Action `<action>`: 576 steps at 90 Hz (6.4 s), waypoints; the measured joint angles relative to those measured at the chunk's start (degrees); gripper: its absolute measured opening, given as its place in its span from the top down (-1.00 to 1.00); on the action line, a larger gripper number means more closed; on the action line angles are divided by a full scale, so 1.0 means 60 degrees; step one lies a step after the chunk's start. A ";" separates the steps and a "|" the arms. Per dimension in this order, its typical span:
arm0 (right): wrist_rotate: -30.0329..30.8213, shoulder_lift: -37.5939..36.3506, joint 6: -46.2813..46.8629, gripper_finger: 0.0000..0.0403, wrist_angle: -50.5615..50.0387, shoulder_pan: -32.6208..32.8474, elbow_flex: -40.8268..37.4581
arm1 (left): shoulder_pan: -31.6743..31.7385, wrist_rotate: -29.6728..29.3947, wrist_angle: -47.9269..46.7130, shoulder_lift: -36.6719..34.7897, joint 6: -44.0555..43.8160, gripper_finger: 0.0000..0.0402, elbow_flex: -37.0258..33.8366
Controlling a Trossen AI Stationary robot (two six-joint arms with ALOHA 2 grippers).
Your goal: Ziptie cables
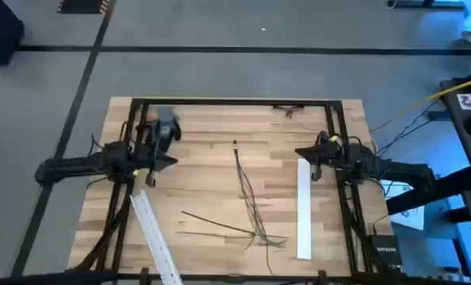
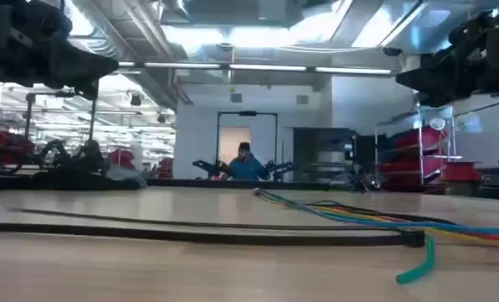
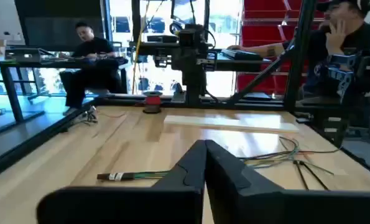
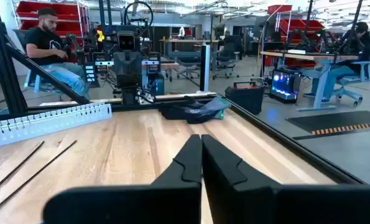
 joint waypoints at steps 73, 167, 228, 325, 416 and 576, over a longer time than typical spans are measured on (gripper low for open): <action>-0.0002 0.0001 0.0001 0.97 0.0001 0.0003 -0.0002 | 0.0000 0.0000 0.0000 -0.0003 -0.0003 0.99 0.0000; 0.0001 0.0003 0.0000 0.97 0.0001 0.0003 -0.0003 | -0.0002 0.0001 0.0004 -0.0002 -0.0002 0.99 0.0000; 0.0001 0.0000 0.0000 0.97 -0.0002 0.0000 0.0001 | -0.0001 0.0000 0.0004 -0.0002 -0.0001 0.99 0.0000; 0.0001 0.0000 0.0000 0.97 0.0001 0.0000 -0.0003 | 0.0000 0.0000 0.0004 0.0000 -0.0001 0.99 0.0000; -0.0001 0.0002 0.0000 0.97 0.0001 0.0002 -0.0001 | 0.0000 0.0000 0.0000 -0.0001 0.0000 0.99 0.0003; 0.0132 0.0225 0.1390 0.97 0.2005 0.0004 0.0000 | -0.0195 -0.1606 0.0914 0.8226 -0.0623 1.00 0.5567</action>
